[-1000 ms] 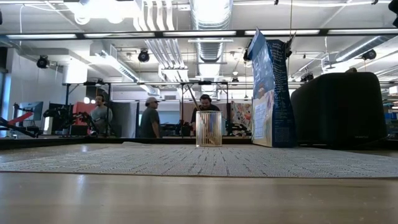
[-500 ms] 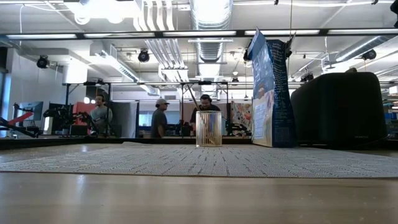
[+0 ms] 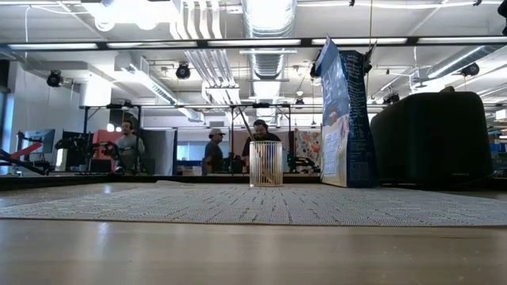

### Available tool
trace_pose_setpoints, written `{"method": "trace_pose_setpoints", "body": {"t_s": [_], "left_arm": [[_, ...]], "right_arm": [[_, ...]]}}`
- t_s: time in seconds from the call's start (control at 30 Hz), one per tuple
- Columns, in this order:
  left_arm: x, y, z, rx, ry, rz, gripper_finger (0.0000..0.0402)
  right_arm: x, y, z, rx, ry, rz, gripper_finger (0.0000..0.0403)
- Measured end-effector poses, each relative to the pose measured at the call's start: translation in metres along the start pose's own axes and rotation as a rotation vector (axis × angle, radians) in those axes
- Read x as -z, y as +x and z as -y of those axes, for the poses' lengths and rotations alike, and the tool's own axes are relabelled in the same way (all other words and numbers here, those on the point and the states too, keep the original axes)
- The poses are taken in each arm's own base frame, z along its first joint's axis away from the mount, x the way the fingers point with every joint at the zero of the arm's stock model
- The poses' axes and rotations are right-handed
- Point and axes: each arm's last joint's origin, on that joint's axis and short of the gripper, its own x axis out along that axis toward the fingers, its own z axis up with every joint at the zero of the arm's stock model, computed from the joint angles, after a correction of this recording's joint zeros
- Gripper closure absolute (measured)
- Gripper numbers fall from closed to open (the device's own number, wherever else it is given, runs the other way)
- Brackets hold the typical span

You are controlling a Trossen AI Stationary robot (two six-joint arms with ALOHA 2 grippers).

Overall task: Arrange a breakfast setting
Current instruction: Put the orange bowl to the center on the table mat

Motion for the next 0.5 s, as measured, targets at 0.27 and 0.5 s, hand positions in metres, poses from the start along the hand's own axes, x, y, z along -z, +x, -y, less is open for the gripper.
{"method": "trace_pose_setpoints", "body": {"t_s": [0.27,0.5], "left_arm": [[-0.020,-0.034,-0.009,-0.018,0.009,0.021,0.0398],[-0.047,-0.046,-0.043,-0.109,0.098,0.100,0.0398]], "right_arm": [[0.000,0.000,0.000,-0.001,-0.025,0.001,0.0280],[0.000,0.000,0.000,-0.002,-0.027,0.001,0.0280]]}}
